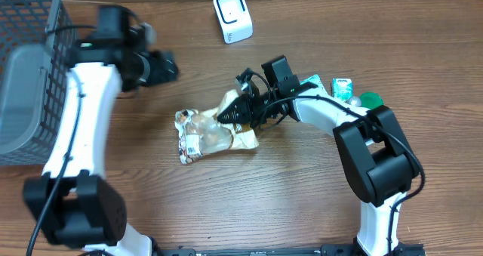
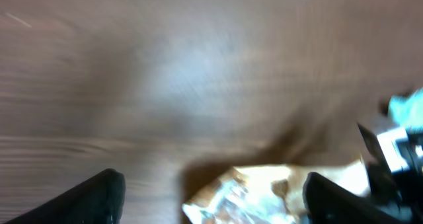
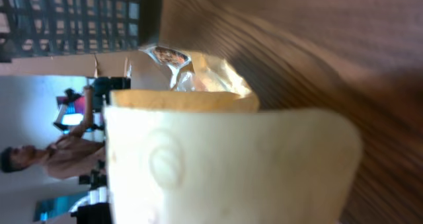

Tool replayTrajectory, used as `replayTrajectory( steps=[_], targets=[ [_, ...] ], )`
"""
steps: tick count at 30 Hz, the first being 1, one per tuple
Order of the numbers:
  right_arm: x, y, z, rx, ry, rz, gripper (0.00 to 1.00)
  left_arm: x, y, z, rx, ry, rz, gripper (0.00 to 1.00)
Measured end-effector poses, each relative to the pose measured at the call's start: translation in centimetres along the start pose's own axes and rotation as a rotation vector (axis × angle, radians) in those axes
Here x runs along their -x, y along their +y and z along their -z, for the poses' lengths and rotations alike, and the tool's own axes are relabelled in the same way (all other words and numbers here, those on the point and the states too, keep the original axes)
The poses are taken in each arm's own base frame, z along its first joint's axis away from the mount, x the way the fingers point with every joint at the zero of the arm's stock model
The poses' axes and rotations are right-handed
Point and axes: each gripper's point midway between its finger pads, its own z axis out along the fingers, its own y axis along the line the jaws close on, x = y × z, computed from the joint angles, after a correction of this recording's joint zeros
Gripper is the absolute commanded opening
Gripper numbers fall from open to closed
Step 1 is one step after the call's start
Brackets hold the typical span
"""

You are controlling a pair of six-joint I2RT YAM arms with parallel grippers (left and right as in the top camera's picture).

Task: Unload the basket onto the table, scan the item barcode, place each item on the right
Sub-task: 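Release the left gripper and lift the pouch up toward the scanner, then hold the Pantree pouch in front of the white scanner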

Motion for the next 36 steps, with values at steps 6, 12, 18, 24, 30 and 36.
replayTrajectory(
  steps=[6,12,18,24,30,36],
  targets=[
    [2.8,3.7,4.5,-0.244,0.008,0.111,0.21,2.3,5.8,3.0,0.063,-0.094,0.132,1.0],
    [9.3,10.6,11.4,-0.481,-0.161,0.419,0.18,2.4,8.8,3.7,0.129,-0.108,0.182,1.0],
    [13.8,16.8,17.2,-0.668,-0.39,0.691,0.18,2.4,8.8,3.7,0.134,-0.108,0.183,1.0],
    [16.3,17.2,18.2,-0.809,-0.479,0.798,0.19,2.4,8.9,3.7,0.136,-0.108,0.183,1.0],
    [20.3,14.7,17.1,-0.919,-0.527,0.888,0.19,2.4,8.9,3.7,0.137,-0.108,0.184,1.0],
    [24.7,9.4,15.5,-1.095,-0.549,0.966,0.2,2.4,8.9,3.7,0.137,-0.108,0.183,1.0]
  ],
)
